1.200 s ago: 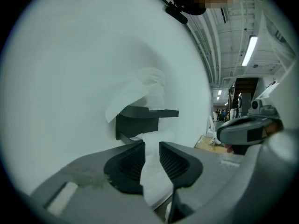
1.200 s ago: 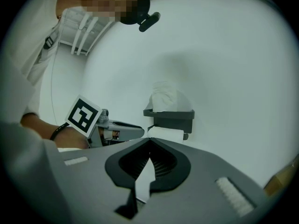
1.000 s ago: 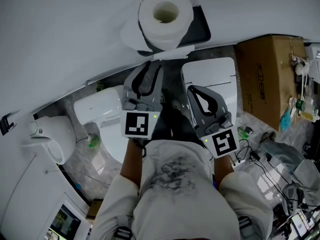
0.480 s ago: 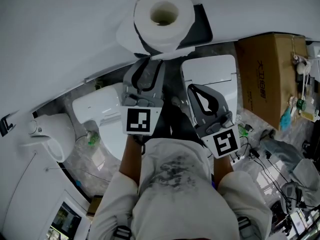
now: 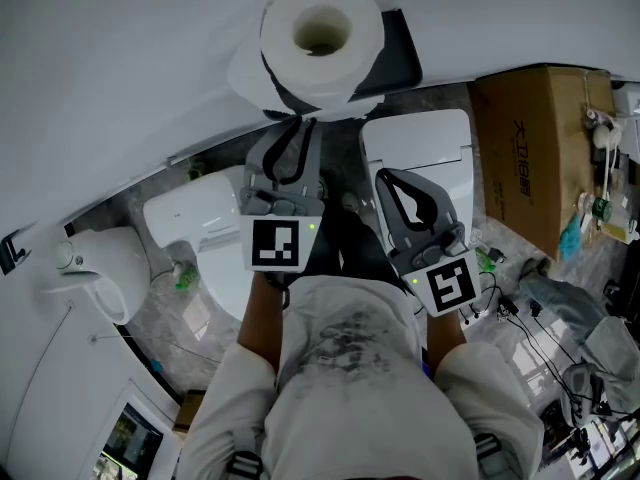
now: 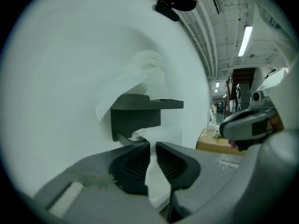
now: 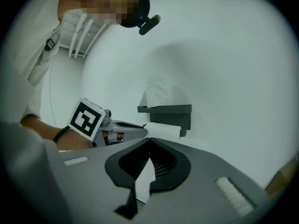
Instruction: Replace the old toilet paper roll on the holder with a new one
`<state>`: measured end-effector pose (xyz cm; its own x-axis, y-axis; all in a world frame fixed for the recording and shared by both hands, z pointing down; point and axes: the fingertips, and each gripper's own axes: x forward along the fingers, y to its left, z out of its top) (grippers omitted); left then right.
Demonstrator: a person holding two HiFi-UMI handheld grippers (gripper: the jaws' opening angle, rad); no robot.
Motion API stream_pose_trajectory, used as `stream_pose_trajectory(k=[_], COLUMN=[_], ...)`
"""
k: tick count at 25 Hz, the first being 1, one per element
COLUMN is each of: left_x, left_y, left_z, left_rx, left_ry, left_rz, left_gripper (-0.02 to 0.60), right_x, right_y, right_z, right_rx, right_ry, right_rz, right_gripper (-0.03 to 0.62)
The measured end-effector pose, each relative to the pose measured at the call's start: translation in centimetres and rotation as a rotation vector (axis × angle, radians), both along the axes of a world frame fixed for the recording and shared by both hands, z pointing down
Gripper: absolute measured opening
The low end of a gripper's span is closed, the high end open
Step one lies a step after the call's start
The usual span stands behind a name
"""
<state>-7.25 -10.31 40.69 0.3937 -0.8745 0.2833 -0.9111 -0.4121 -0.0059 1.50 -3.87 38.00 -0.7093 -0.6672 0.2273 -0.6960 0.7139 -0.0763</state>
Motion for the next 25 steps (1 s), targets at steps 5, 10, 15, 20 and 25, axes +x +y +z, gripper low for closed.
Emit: stream_pose_trajectory(k=[5, 10, 15, 20, 25], left_x=[0.3, 0.9, 1.7, 2.3, 3.1], left_y=[0.0, -0.1, -0.3, -0.4, -0.6], left_z=[-0.1, -0.2, -0.4, -0.4, -0.4], left_rx=[-0.001, -0.005, -0.004, -0.007, -0.008], left_ry=[0.016, 0.033, 0.053, 0.065, 0.059], left_rz=[0.010, 0.032, 0.046, 0.057, 0.075], left_gripper=[0.023, 0.015, 0.012, 0.012, 0.011], right_x=[0.2, 0.4, 0.9, 1.1, 1.4], right_y=[-0.1, -0.3, -0.5, -0.6, -0.9], right_z=[0.2, 0.2, 0.2, 0.3, 0.2], right_rx=[0.000, -0.005, -0.010, -0.010, -0.005], right_ry=[0.002, -0.001, 0.001, 0.000, -0.006], right_rz=[0.001, 0.008, 0.015, 0.023, 0.030], right_gripper=[0.002, 0.002, 0.002, 0.002, 0.002])
